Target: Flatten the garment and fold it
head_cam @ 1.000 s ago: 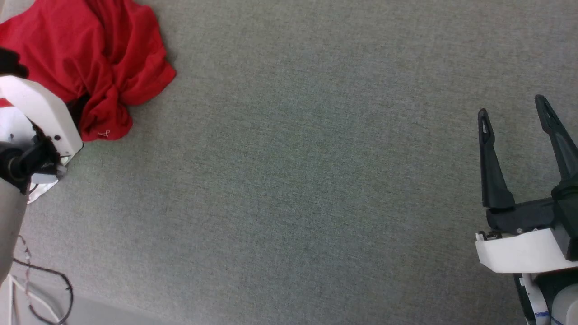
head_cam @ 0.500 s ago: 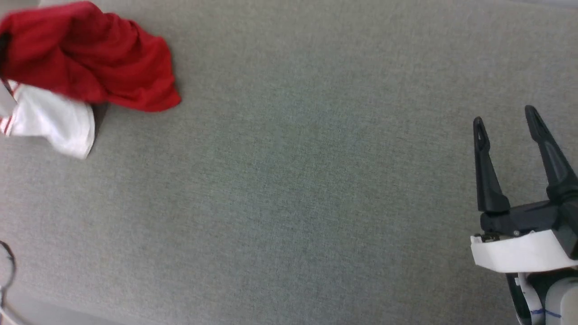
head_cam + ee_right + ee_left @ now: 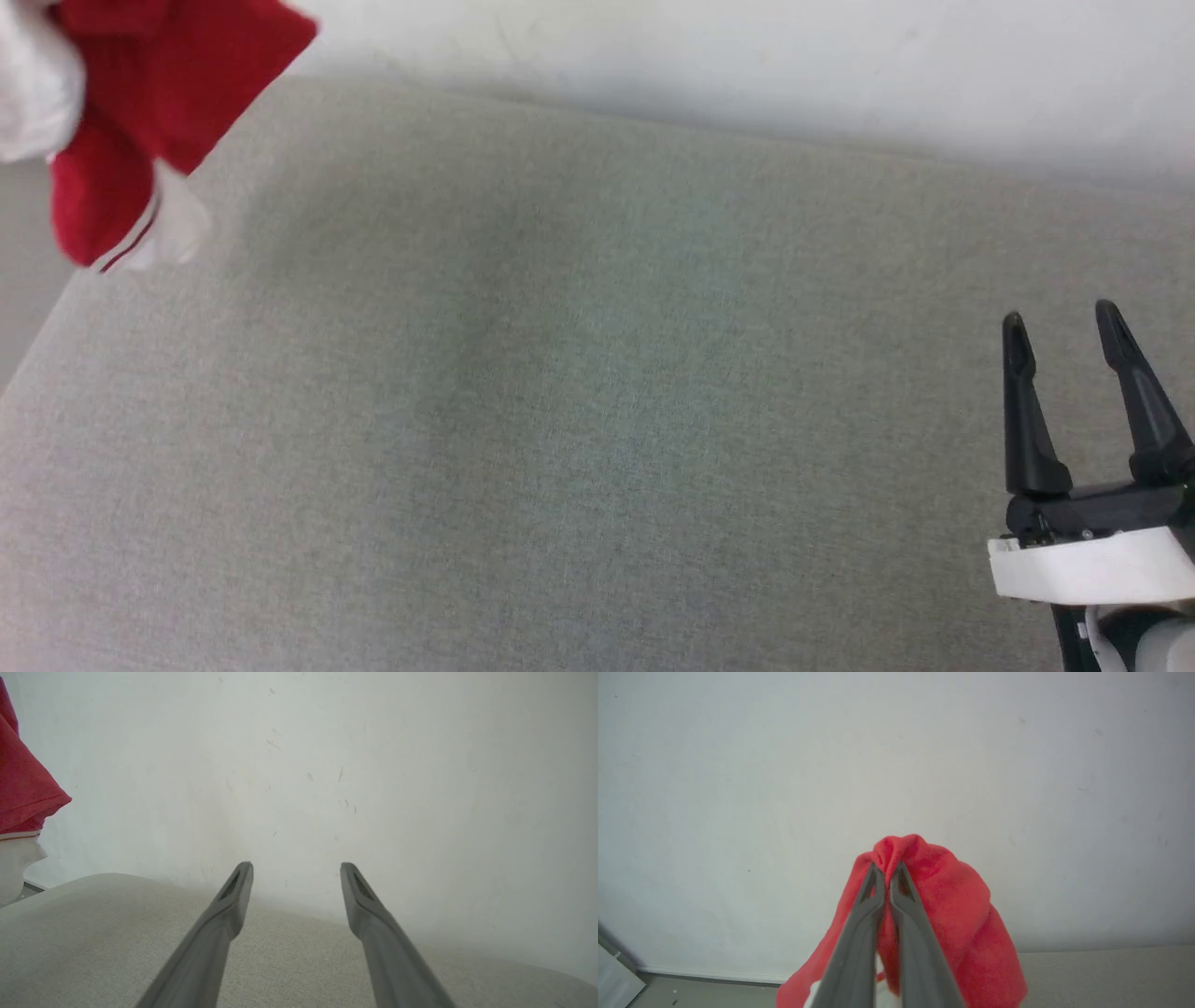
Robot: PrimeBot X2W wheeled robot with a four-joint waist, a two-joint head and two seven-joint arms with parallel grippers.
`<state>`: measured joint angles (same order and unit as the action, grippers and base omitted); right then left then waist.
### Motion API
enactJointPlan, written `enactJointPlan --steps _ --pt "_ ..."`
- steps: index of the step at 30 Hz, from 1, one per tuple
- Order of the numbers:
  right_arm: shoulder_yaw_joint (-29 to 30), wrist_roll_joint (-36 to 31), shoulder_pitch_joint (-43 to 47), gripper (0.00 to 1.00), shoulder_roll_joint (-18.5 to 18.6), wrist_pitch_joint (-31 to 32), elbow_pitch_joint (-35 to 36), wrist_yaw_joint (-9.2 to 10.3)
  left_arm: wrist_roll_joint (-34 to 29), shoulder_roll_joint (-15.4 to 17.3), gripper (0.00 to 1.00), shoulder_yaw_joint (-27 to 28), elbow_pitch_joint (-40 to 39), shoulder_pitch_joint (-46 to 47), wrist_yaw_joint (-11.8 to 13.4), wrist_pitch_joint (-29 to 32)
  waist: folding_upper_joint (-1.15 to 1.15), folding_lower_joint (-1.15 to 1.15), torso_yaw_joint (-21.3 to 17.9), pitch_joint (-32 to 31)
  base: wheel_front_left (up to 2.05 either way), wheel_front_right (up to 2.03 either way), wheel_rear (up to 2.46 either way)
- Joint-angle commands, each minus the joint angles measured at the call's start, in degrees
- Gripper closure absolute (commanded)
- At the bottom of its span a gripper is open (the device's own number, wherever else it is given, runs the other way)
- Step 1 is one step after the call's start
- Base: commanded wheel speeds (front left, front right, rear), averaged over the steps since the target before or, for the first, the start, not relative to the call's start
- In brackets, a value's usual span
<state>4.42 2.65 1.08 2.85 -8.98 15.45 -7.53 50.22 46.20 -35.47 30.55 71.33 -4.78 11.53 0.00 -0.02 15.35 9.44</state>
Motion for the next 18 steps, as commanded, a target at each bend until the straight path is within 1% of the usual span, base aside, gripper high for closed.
enactJointPlan --steps 1,6,9,11,12,15,18 --pt "0.61 0.6 0.96 0.0 0.03 -0.66 -0.47 0.04 0.67 -1.95 1.0 0.04 -2.59 1.47 1.17 0.9 0.0 0.02 -2.16 -5.39 0.0 0.0 0.0" --pt "1.44 1.59 2.35 0.0 0.03 -1.39 -0.7 0.04 2.53 -5.73 1.0 -0.38 -10.47 2.33 3.16 3.48 0.0 0.02 -3.76 -7.09 0.0 0.0 0.0" --pt "1.68 1.88 2.76 0.0 0.03 -1.59 -0.54 0.04 4.81 -8.6 1.0 -0.57 -14.65 1.64 4.87 5.33 0.0 0.02 -5.06 -7.55 0.0 0.0 0.0" --pt "1.79 2.03 2.79 0.0 0.03 -1.69 -0.45 0.04 5.09 -10.01 1.0 -1.29 -17.36 0.85 6.34 6.13 0.0 0.02 -6.11 -7.71 0.0 0.0 0.0" --pt "1.79 2.03 2.79 0.0 0.03 -1.69 -0.45 0.04 5.09 -10.01 1.0 -1.29 -17.36 0.85 6.34 6.13 0.0 0.02 -6.11 -7.71 0.0 0.0 0.0" --pt "2.0 2.33 2.86 0.0 0.03 -1.94 -0.45 0.04 5.71 -12.43 1.0 -2.46 -20.58 -1.22 8.53 6.69 0.0 0.02 -7.85 -7.9 0.0 0.0 0.0" --pt "2.3 2.67 3.04 0.0 0.03 -2.2 -0.76 0.04 6.65 -15.18 1.0 -4.16 -23.39 -4.16 9.5 6.73 0.0 0.02 -9.58 -7.98 0.0 0.0 0.0"
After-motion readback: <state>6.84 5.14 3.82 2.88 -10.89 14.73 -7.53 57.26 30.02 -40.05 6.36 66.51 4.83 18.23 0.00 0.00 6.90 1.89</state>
